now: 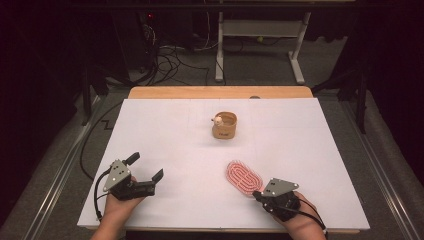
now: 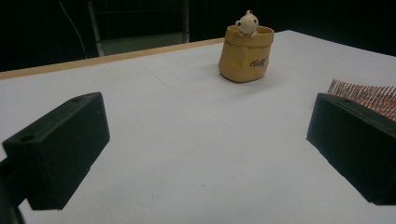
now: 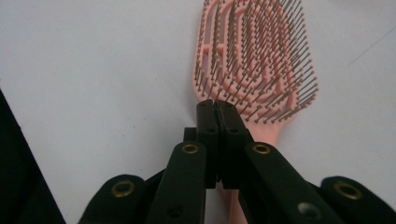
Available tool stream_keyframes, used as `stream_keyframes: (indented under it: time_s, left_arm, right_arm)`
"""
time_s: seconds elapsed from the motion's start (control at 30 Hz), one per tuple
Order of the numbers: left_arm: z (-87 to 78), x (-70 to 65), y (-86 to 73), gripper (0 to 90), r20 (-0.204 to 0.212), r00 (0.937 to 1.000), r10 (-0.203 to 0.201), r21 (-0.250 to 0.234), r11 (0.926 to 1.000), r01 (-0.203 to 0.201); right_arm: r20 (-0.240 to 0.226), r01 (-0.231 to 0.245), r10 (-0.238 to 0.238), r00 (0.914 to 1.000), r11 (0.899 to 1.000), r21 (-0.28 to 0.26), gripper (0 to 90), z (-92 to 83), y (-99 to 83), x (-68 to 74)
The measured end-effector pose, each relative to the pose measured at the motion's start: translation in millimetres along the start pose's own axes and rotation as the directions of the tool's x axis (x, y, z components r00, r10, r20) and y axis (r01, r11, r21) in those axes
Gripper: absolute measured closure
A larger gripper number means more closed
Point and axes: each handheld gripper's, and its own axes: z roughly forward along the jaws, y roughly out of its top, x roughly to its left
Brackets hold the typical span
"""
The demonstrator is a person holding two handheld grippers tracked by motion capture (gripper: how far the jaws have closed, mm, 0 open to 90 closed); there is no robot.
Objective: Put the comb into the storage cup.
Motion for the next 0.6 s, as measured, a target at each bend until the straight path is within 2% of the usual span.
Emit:
stream_keyframes:
  time_s: [0.1, 0.13, 0.27, 0.3, 0.37, 0.4, 0.43, 0.47, 0.5, 0.53, 0.6]
  left_arm:
    - [0.0, 0.0, 0.0, 0.0, 0.0, 1.0, -0.001, 0.0, 1.0, 0.001]
    - [0.0, 0.0, 0.0, 0.0, 0.001, 1.0, 0.0, 0.0, 1.0, 0.0]
    - [0.1, 0.1, 0.0, 0.0, 0.001, 1.0, 0.0, 0.0, 1.0, 0.0]
    - [0.1, 0.0, -0.1, 0.0, 0.0, 1.0, 0.001, 0.0, 1.0, -0.001]
    - [0.2, 0.0, -0.1, 0.0, 0.001, 1.0, 0.001, 0.001, 1.0, -0.001]
    - [0.3, 0.0, -0.2, 0.0, 0.001, 1.0, 0.002, 0.001, 1.0, -0.002]
    - [0.5, 0.0, -0.2, 0.0, 0.001, 1.0, 0.001, 0.002, 1.0, -0.001]
    - [0.6, -0.2, -0.2, 0.0, 0.001, 1.0, 0.003, 0.003, 1.0, -0.003]
    - [0.6, -0.2, -0.2, 0.0, 0.001, 1.0, 0.003, 0.003, 1.0, -0.003]
    - [0.9, -0.6, -0.3, 0.0, 0.001, 1.0, 0.003, 0.001, 1.0, -0.003]
    - [1.3, -0.8, -0.5, 0.0, 0.001, 1.0, 0.002, 0.001, 1.0, -0.002]
  right_arm:
    - [-0.012, -0.006, 0.005, 0.9999, 1.0, -0.016, 87.1, -0.7, 0.8, 0.3]
    - [-0.033, -0.022, 0.02, 0.9992, 0.999, -0.039, 84.5, -2.4, 1.5, 0.3]
    - [-0.062, -0.056, 0.051, 0.9968, 0.995, -0.078, 78.3, -5.6, 2.0, -1.8]
    - [-0.073, -0.074, 0.067, 0.995, 0.992, -0.102, 71.2, -9.4, 3.1, -4.3]
    - [-0.075, -0.088, 0.079, 0.994, 0.989, -0.119, 65.6, -12.5, 4.3, -6.0]
    - [-0.075, -0.088, 0.079, 0.994, 0.989, -0.119, 65.6, -12.5, 4.3, -6.0]
    - [-0.075, -0.101, 0.092, 0.993, 0.987, -0.126, 61.1, -14.5, 4.8, -6.8]
    - [-0.082, -0.126, 0.115, 0.99, 0.981, -0.15, 53.7, -17.9, 5.1, -10.3]
    - [-0.082, -0.126, 0.115, 0.99, 0.981, -0.15, 53.7, -17.9, 5.1, -10.3]
    - [-0.07, -0.135, 0.125, 0.9897, 0.978, -0.159, 46.0, -20.0, 4.7, -12.7]
    - [-0.052, -0.148, 0.141, 0.9886, 0.976, -0.159, 39.1, -21.0, 4.3, -14.9]
